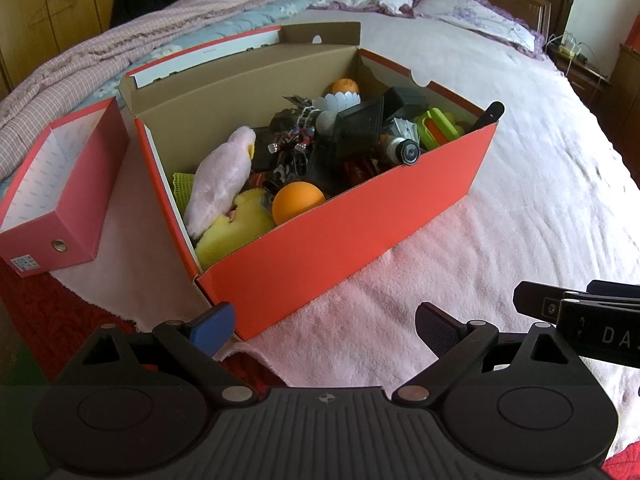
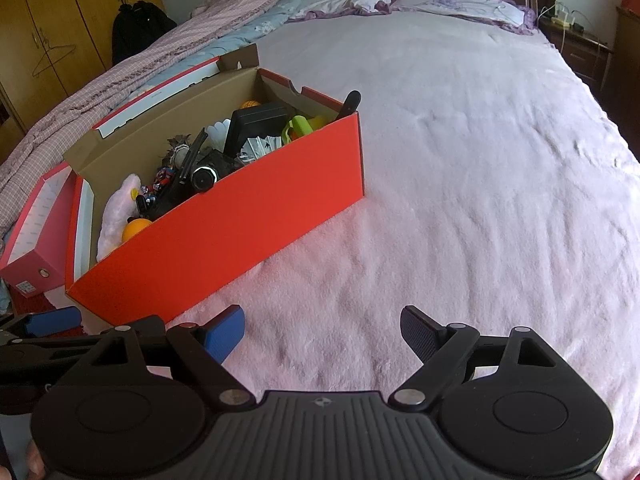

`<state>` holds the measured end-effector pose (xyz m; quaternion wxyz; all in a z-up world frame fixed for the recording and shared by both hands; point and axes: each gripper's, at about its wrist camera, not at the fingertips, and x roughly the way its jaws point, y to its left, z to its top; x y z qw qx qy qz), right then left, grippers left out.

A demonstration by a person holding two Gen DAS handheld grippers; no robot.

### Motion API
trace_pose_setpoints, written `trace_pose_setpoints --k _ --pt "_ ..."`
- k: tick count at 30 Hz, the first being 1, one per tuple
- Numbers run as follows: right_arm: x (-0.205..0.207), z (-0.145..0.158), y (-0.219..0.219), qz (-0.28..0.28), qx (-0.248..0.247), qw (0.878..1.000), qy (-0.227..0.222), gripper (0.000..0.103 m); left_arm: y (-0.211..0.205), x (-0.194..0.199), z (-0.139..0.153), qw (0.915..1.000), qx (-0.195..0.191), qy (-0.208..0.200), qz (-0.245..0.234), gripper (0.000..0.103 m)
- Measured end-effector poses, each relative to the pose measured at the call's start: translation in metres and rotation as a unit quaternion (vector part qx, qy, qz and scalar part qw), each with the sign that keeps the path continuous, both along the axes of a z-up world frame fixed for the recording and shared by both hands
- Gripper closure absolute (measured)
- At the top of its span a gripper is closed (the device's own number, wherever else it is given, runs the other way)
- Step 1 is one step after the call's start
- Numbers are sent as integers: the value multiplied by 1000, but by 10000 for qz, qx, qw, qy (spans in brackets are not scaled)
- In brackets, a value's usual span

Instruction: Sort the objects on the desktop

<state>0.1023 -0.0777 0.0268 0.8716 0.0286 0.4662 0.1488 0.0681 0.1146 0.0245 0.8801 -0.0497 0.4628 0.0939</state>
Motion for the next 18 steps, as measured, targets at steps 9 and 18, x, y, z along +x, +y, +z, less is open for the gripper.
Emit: trace_pose_setpoints --k 9,18 --pt "-1 -1 0 17 -18 10000 22 16 -1 2 -2 10000 32 56 11 5" --pt "-2 -2 0 12 -35 10000 43 16 -2 3 -3 9999 103 86 56 4"
